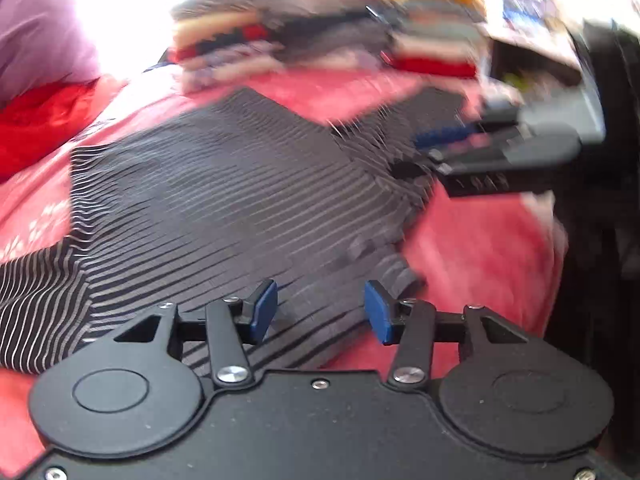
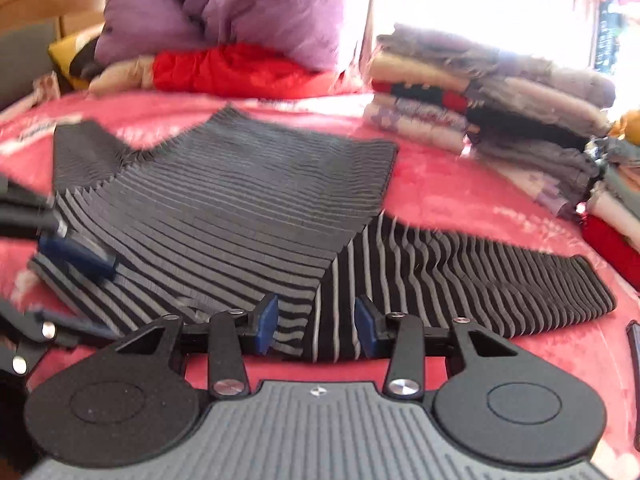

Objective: Fold clothes

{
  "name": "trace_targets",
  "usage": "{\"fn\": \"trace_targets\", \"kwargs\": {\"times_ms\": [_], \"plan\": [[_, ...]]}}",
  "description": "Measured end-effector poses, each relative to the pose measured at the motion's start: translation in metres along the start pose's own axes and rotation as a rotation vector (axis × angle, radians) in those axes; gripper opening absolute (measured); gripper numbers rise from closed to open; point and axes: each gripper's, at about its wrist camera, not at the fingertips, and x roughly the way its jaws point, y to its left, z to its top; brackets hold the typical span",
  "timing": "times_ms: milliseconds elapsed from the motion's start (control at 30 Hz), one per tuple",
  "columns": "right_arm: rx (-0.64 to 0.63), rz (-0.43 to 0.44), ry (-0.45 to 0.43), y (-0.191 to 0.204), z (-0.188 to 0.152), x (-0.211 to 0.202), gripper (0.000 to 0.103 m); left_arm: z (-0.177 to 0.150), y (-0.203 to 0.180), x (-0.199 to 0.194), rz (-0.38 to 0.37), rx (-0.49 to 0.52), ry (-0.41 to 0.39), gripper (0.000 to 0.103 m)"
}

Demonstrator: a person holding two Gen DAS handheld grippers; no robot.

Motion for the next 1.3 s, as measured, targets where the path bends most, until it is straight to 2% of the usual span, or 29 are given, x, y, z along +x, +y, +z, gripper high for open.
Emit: {"fn": "trace_targets", "kwargs": {"times_ms": [100,167,200,267,433,533,567,600,700,733,933,1000,1067,1133,1233,1300], "plan": [[0.09,-0.025,-0.044,-0.014,0.003,-0.001,0.041,0.023,0.013,0.001,-0.039,-0.107,-0.04,0.045],[0.146,-0.041,-0.05,-0.027,0.002,0.001,0.041,0.043,0.014,0.01,-0.048,-0.123,-0.046,0.042],[0.167,-0.046,-0.049,-0.034,0.0,0.002,0.041,0.051,0.011,0.014,-0.057,-0.126,-0.053,0.036],[0.191,-0.059,-0.046,-0.045,-0.003,0.007,0.041,0.072,0.007,0.029,-0.098,-0.13,-0.06,0.034],[0.3,-0.08,-0.057,-0.078,-0.012,0.015,0.041,0.12,-0.017,0.09,-0.158,-0.045,-0.024,0.02],[0.372,-0.079,-0.07,-0.097,-0.018,0.02,0.041,0.137,-0.029,0.129,-0.195,-0.027,0.025,0.017],[0.392,-0.071,-0.07,-0.101,-0.02,0.021,0.041,0.14,-0.029,0.144,-0.193,-0.018,0.051,0.017],[0.41,-0.063,-0.07,-0.106,-0.022,0.023,0.041,0.142,-0.028,0.157,-0.147,-0.007,0.077,0.017],[0.394,-0.061,-0.001,-0.11,-0.026,0.035,0.041,0.144,-0.005,0.182,-0.083,-0.127,0.106,0.013],[0.384,-0.064,0.029,-0.11,-0.027,0.039,0.041,0.144,-0.003,0.177,-0.093,-0.138,0.089,0.013],[0.362,-0.052,0.044,-0.111,-0.029,0.031,0.041,0.146,0.001,0.14,-0.108,-0.157,0.005,0.013],[0.348,-0.067,0.043,-0.111,-0.028,0.029,0.041,0.14,0.007,0.13,-0.089,-0.17,-0.001,0.013],[0.349,-0.087,0.034,-0.114,-0.027,0.027,0.041,0.132,0.012,0.12,-0.067,-0.17,0.014,0.013],[0.358,-0.071,-0.014,-0.116,-0.024,0.021,0.041,0.123,0.016,0.108,-0.044,-0.154,0.034,0.013],[0.289,-0.076,0.001,-0.107,-0.02,0.026,0.042,0.102,0.026,0.09,-0.004,-0.139,0.081,0.015],[0.251,-0.105,0.118,-0.101,-0.025,0.041,0.043,0.084,0.035,0.078,0.051,-0.144,0.121,0.019]]}}
